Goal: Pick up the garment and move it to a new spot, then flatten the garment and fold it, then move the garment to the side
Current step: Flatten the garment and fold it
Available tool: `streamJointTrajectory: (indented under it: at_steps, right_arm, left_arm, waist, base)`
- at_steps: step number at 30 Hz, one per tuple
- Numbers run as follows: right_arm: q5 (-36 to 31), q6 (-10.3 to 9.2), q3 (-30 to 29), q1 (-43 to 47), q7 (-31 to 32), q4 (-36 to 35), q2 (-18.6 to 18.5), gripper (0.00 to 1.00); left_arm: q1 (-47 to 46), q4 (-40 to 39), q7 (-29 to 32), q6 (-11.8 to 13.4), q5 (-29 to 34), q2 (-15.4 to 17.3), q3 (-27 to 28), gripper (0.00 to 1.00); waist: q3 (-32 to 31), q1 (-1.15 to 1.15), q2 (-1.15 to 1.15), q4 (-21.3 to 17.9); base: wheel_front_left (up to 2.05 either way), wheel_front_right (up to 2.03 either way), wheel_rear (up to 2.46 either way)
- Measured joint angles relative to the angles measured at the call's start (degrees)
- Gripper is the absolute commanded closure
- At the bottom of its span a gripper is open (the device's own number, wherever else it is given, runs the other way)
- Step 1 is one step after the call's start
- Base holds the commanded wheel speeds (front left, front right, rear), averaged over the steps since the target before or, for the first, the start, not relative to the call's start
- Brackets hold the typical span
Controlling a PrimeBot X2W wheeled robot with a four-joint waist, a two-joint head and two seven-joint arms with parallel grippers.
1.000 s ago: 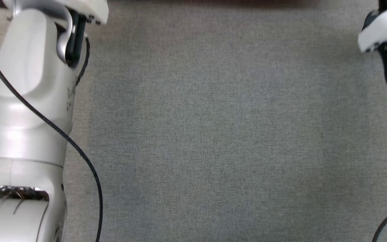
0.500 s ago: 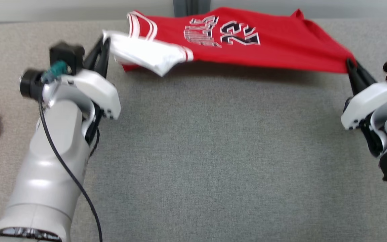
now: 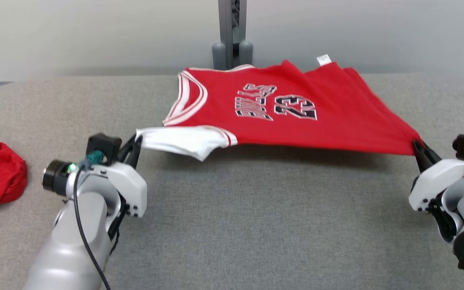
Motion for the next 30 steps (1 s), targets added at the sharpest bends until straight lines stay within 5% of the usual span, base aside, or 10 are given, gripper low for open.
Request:
streamJointTrajectory:
  at_steps: [11,19,30]
  right_arm:
    - [2.67,0.01,-0.52,7.58,0.0,-1.97,-1.54,1.0]
    - [-2.54,0.0,2.44,10.54,0.0,-5.6,-3.25,1.0]
    - [-2.68,0.0,12.14,10.96,2.99,-6.06,-5.27,1.0]
  left_arm:
    - [8.36,-0.02,0.0,-0.02,-0.52,0.01,-3.79,1.0]
    - [14.27,-1.45,0.0,-0.02,-1.6,-0.11,-8.08,1.0]
    - [20.9,-7.45,7.89,-0.02,-6.64,2.67,-21.47,1.0]
  waist:
    - [-5.32,0.0,0.0,0.58]
    - [-6.9,0.0,0.0,0.43]
    - [-8.2,0.0,0.0,0.51]
  base:
    - [0.0,0.0,0.0]
    - [0.0,0.0,0.0]
    - [0.0,0.0,0.0]
